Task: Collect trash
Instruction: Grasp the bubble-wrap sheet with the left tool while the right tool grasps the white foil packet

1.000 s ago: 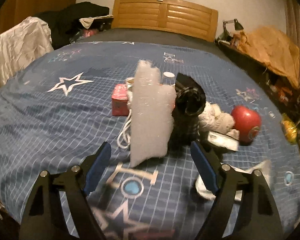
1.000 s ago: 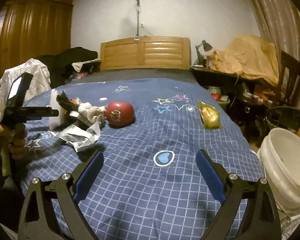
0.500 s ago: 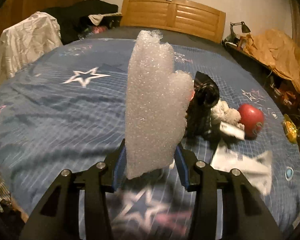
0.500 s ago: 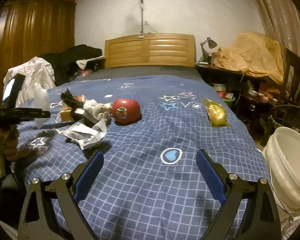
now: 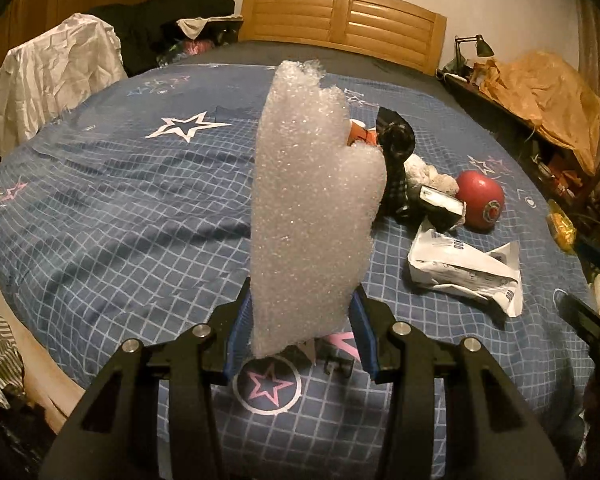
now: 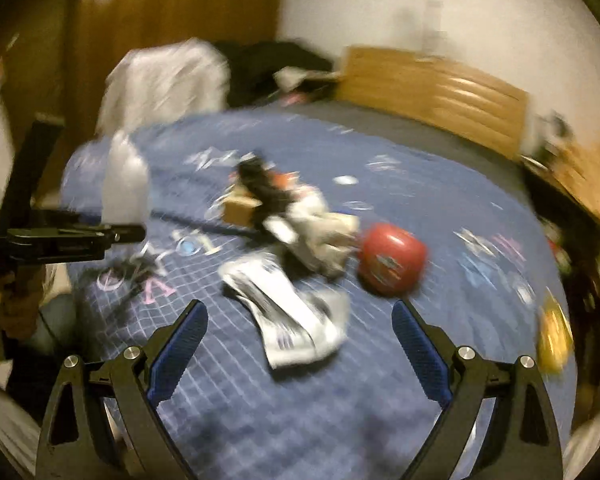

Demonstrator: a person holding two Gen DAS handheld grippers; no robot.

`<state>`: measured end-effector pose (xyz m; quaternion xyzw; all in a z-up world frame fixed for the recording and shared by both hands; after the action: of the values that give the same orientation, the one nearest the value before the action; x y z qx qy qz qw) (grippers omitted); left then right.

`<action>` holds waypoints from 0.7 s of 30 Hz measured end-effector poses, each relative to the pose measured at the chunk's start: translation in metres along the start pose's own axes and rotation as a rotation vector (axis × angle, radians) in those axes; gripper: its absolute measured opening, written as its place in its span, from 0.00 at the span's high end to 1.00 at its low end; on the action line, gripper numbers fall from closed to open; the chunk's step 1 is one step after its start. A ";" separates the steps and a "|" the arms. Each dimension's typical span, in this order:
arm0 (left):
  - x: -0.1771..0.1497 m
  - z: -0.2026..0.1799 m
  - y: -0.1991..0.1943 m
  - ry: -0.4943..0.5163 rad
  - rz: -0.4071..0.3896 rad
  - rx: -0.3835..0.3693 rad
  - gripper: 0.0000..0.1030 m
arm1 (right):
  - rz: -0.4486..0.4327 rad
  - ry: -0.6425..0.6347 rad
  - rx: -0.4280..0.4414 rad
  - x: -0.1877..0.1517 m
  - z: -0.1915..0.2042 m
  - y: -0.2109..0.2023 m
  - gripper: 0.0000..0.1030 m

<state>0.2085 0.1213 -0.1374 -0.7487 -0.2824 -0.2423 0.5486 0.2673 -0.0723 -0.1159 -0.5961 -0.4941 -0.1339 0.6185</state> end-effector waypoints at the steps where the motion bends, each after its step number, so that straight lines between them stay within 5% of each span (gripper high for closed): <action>1: 0.000 0.001 0.000 -0.004 0.000 -0.004 0.58 | 0.021 -0.052 0.025 0.005 0.006 0.009 0.10; 5: -0.003 0.008 0.002 -0.025 0.007 -0.005 0.58 | 0.144 -0.307 0.106 0.014 0.031 0.052 0.10; 8: -0.006 0.013 0.004 -0.036 0.014 0.000 0.58 | 0.268 -0.381 0.147 0.006 0.034 0.083 0.10; 9: -0.006 0.015 0.006 -0.039 0.017 -0.001 0.58 | 0.291 -0.383 0.157 0.000 0.034 0.088 0.17; 10: -0.007 0.016 0.007 -0.044 0.019 -0.001 0.58 | 0.323 -0.384 0.172 -0.006 0.036 0.094 0.36; 12: -0.008 0.019 0.009 -0.053 0.024 0.003 0.58 | 0.390 -0.395 0.187 -0.027 0.041 0.104 0.50; 16: -0.009 0.021 0.009 -0.062 0.028 0.008 0.58 | 0.351 -0.301 0.151 -0.033 0.036 0.091 0.63; 21: -0.008 0.013 0.009 -0.034 0.025 0.009 0.58 | 0.304 -0.148 0.126 -0.039 0.023 0.045 0.66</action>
<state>0.2094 0.1305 -0.1528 -0.7539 -0.2833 -0.2213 0.5500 0.2727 -0.0574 -0.1779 -0.6325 -0.4497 0.0367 0.6296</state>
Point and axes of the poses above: each gripper's, at about its wrist camera, not at the fingertips, and y roughly the way its jaws point, z to its left, x to its top, the point moved 10 cm from there along y, roughly the way its jaws point, and after that the axes turned 13 degrees about -x, right-handed, at the moved point
